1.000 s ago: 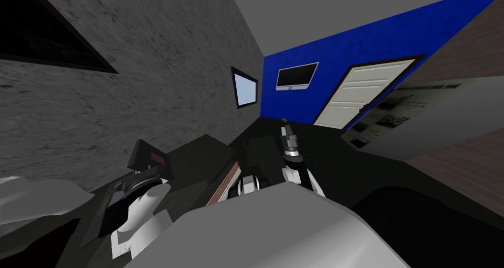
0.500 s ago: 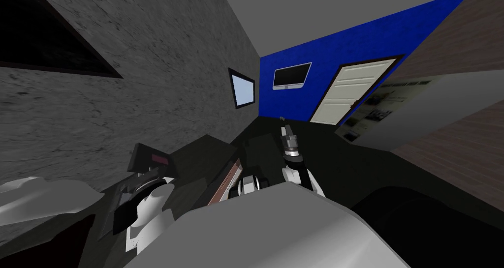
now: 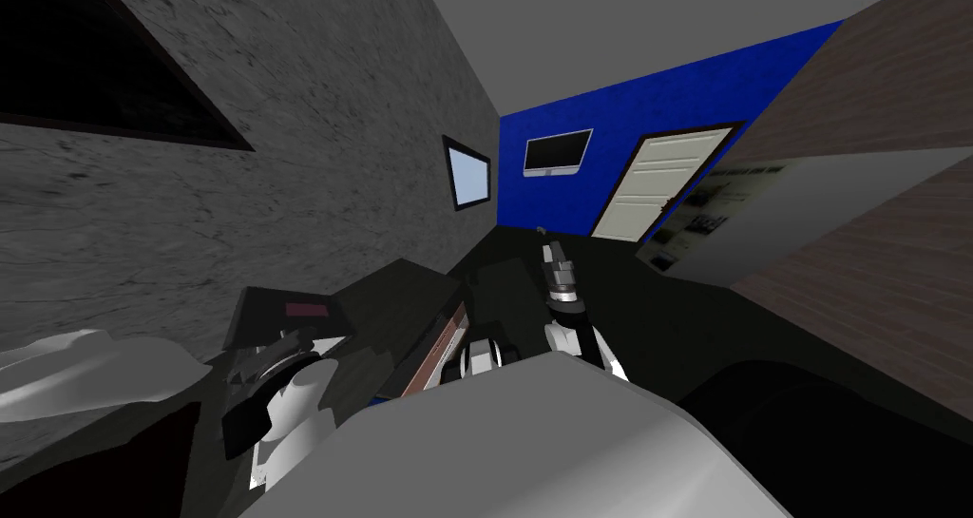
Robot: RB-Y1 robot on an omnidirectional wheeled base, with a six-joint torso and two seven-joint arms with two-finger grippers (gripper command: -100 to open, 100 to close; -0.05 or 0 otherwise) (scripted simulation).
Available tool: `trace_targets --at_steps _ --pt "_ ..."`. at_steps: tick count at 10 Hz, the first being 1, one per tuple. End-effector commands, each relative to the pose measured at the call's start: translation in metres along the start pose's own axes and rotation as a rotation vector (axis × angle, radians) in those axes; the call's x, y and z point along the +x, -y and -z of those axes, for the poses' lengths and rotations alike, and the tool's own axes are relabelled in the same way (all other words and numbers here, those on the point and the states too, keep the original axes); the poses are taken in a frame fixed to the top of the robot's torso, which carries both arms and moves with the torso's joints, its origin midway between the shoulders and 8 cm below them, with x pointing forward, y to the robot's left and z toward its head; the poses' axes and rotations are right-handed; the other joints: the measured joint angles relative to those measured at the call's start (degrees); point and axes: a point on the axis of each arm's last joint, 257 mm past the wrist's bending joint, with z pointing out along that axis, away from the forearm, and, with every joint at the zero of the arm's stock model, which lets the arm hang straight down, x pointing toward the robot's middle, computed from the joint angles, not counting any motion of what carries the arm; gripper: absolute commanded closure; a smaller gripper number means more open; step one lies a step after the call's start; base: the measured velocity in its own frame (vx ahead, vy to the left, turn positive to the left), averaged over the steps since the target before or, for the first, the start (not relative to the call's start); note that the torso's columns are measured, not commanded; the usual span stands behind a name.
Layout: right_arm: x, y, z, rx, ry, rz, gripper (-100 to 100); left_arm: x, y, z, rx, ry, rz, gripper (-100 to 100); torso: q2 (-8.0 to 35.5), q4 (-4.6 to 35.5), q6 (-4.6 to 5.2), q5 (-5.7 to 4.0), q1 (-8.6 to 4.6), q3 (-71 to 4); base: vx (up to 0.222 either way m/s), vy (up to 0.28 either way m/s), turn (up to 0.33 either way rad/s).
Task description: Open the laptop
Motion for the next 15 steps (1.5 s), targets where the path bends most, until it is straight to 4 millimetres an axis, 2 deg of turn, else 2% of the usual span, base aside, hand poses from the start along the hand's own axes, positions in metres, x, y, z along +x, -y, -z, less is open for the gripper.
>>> trace_targets --at_steps 1,2,6,9,10,11,12,13,14,15 --pt "0.0 0.0 0.0 0.0 0.0 0.0 0 -0.017 0.005 0.009 0.033 0.009 0.071 100 -0.15 -0.02 -0.09 -0.09 -0.18 -0.1 -0.053 0.066 -0.14" --pt "0.0 0.0 0.0 0.0 0.0 0.0 0 -0.017 0.005 0.009 0.033 0.009 0.071 100 -0.25 -0.06 0.02 -0.05 -0.25 -0.15 -0.045 0.049 -0.067" --pt "0.0 0.0 0.0 0.0 0.0 0.0 0 -0.053 0.032 0.033 0.127 0.023 0.224 100 -0.18 -0.11 0.2 0.33 0.14 -0.02 -0.086 0.082 -0.202" --pt "0.0 0.0 0.0 0.0 0.0 0.0 0 -0.08 0.057 0.055 0.213 0.027 0.327 100 -0.35 -0.29 -0.05 0.66 0.45 -0.06 -0.111 0.093 -0.212" --pt "0.0 0.0 0.0 0.0 0.0 0.0 0 -0.078 0.06 0.055 0.224 0.014 0.325 100 -0.32 -0.27 -0.05 0.66 0.36 -0.05 -0.068 0.049 -0.106" --pt "0.0 0.0 0.0 0.0 0.0 0.0 0 -0.063 0.062 0.048 0.217 -0.012 0.323 100 -0.34 -0.2 -0.15 0.36 0.15 -0.11 -0.032 0.007 0.005" --pt "0.0 0.0 0.0 0.0 0.0 0.0 0 -0.075 0.072 0.059 0.245 -0.012 0.359 100 -0.25 -0.04 -0.21 -0.14 -0.19 -0.18 -0.022 0.025 -0.117" --pt "0.0 0.0 0.0 0.0 0.0 0.0 0 -0.075 0.072 0.059 0.245 -0.013 0.371 100 -0.13 0.02 -0.08 -0.24 -0.32 -0.11 -0.014 0.033 -0.068" --pt "0.0 0.0 0.0 0.0 0.0 0.0 0 -0.069 0.07 0.051 0.239 -0.013 0.367 -100 -0.05 0.07 -0.11 -0.35 -0.4 -0.09 0.005 -0.017 0.062" --pt "0.0 0.0 0.0 0.0 0.0 0.0 0 -0.065 0.068 0.045 0.229 -0.008 0.368 -100 0.08 0.15 -0.29 -0.47 -0.58 -0.03 0.022 -0.047 0.162"
